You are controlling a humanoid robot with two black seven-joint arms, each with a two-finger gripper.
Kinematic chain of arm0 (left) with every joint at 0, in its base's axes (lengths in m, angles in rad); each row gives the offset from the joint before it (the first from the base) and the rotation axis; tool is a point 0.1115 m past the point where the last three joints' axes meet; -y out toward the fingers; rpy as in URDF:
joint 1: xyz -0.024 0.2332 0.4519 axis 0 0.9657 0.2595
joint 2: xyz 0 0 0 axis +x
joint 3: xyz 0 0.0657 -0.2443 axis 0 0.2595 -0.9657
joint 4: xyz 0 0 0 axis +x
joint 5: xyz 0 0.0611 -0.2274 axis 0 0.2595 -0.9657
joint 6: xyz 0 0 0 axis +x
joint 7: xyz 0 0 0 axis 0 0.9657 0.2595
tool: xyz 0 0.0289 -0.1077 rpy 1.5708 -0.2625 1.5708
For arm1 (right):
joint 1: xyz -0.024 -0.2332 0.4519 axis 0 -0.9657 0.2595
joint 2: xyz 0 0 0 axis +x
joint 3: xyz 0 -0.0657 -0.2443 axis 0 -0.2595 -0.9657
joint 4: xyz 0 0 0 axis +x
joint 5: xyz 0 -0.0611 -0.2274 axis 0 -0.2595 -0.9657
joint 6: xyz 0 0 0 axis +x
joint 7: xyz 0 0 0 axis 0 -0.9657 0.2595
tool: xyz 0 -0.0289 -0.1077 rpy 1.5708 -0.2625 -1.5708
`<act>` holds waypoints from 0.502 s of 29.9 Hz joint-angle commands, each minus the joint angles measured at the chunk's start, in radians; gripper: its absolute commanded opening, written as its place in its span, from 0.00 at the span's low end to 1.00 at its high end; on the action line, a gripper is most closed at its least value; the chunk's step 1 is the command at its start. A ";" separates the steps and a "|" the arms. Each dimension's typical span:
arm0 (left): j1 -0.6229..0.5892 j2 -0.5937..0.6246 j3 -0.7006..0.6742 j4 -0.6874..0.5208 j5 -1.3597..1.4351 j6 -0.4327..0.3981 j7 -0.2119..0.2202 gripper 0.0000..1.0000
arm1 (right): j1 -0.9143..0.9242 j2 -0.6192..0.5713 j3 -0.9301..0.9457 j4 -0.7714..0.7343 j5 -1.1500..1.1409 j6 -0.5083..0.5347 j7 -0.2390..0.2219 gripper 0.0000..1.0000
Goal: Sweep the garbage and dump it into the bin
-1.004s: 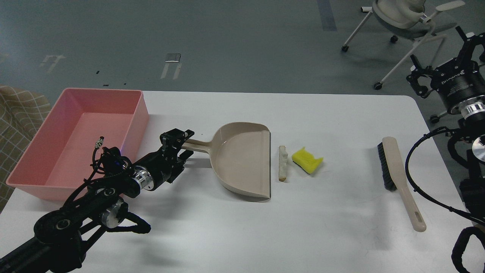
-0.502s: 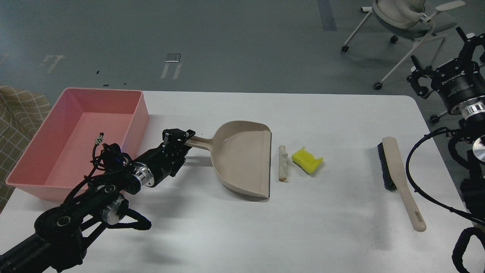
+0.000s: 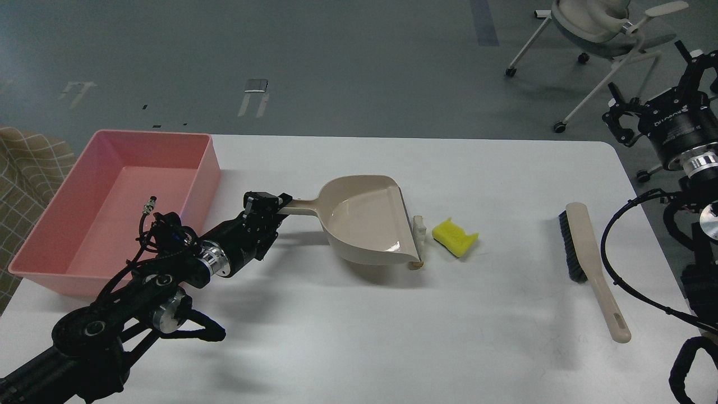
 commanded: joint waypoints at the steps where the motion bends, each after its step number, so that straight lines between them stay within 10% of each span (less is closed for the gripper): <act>1: -0.007 0.006 0.000 -0.006 0.004 0.000 -0.014 0.12 | 0.000 -0.001 0.000 0.000 0.000 0.000 0.002 1.00; 15: -0.068 0.064 0.015 -0.085 0.042 0.000 -0.003 0.04 | -0.012 -0.101 -0.018 0.032 -0.011 0.000 0.002 1.00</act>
